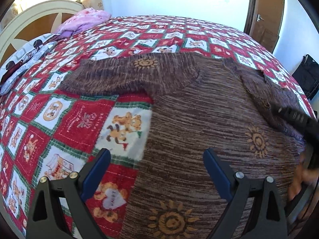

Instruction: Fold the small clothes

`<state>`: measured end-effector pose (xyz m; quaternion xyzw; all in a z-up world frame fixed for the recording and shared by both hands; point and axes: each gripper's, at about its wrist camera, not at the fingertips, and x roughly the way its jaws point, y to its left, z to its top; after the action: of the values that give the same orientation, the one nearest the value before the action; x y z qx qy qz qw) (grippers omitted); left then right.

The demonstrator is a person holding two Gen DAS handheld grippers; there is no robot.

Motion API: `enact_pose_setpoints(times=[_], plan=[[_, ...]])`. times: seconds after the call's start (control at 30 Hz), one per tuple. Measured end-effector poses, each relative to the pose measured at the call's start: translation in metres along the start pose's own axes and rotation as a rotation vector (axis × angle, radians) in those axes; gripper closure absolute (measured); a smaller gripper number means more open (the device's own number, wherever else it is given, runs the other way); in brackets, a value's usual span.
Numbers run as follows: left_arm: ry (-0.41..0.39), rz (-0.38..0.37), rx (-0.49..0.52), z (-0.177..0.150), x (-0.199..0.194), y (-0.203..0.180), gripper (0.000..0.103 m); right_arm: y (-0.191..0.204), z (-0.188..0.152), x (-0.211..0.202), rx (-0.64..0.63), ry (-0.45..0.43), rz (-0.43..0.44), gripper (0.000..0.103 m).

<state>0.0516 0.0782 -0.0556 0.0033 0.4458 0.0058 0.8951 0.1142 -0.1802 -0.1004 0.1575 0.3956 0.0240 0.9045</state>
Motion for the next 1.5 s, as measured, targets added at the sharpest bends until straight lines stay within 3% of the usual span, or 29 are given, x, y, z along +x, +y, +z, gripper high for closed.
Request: enact_pose_setpoints(times=[0.1,0.17,0.37,0.47,0.53,0.6,0.77,0.8,0.87,0.9,0.93,1.0,1.07,1.17,1.27,1.43,1.5], plan=[[-0.001,0.02,-0.039,0.008,0.002,0.019,0.007,0.024,-0.009,0.006,-0.113,-0.023,-0.089,0.082],[-0.001,0.016,-0.11,0.019,0.005,0.041,0.007,0.026,-0.009,0.011,-0.125,-0.02,-0.102,0.081],[-0.042,-0.028,-0.456,0.061,0.03,0.135,0.007,0.005,-0.007,0.007,-0.019,-0.034,0.017,0.079],[-0.044,-0.055,-0.58,0.078,0.052,0.164,0.008,0.002,-0.012,0.002,-0.005,-0.036,0.036,0.078],[-0.012,-0.053,-0.625,0.084,0.069,0.172,0.019,0.003,-0.012,0.002,-0.007,-0.036,0.048,0.072],[0.026,-0.097,-0.694,0.086,0.092,0.182,0.03,0.004,-0.013,0.002,-0.014,-0.037,0.058,0.068],[0.016,-0.111,-0.75,0.092,0.105,0.185,0.033,0.005,-0.014,0.002,-0.02,-0.038,0.063,0.067],[0.011,-0.108,-0.752,0.093,0.107,0.184,0.037,0.005,-0.014,0.002,-0.017,-0.039,0.066,0.067],[-0.011,-0.101,-0.761,0.092,0.109,0.189,0.062,0.004,-0.014,0.001,-0.013,-0.039,0.071,0.067],[-0.015,-0.112,-0.766,0.09,0.112,0.192,0.087,0.003,-0.014,0.001,-0.01,-0.04,0.074,0.067],[-0.014,-0.133,-0.771,0.089,0.116,0.196,0.094,0.003,-0.014,0.001,-0.008,-0.041,0.076,0.067],[-0.03,-0.17,-0.789,0.084,0.12,0.202,0.095,0.002,-0.014,0.001,-0.004,-0.042,0.081,0.067],[-0.04,-0.171,-0.777,0.083,0.117,0.201,0.095,0.001,-0.014,0.001,0.0,-0.042,0.085,0.067],[-0.058,-0.113,-0.707,0.095,0.108,0.187,0.095,-0.003,-0.014,0.001,0.019,-0.043,0.104,0.067],[-0.107,-0.131,-0.626,0.113,0.096,0.167,0.095,-0.007,-0.014,0.001,0.044,-0.048,0.13,0.067],[-0.236,-0.192,-0.339,0.14,0.048,0.083,0.095,-0.011,-0.015,0.0,0.068,-0.053,0.157,0.067],[-0.29,-0.229,-0.149,0.135,0.021,0.026,0.095,-0.013,-0.015,0.0,0.079,-0.054,0.169,0.067]])
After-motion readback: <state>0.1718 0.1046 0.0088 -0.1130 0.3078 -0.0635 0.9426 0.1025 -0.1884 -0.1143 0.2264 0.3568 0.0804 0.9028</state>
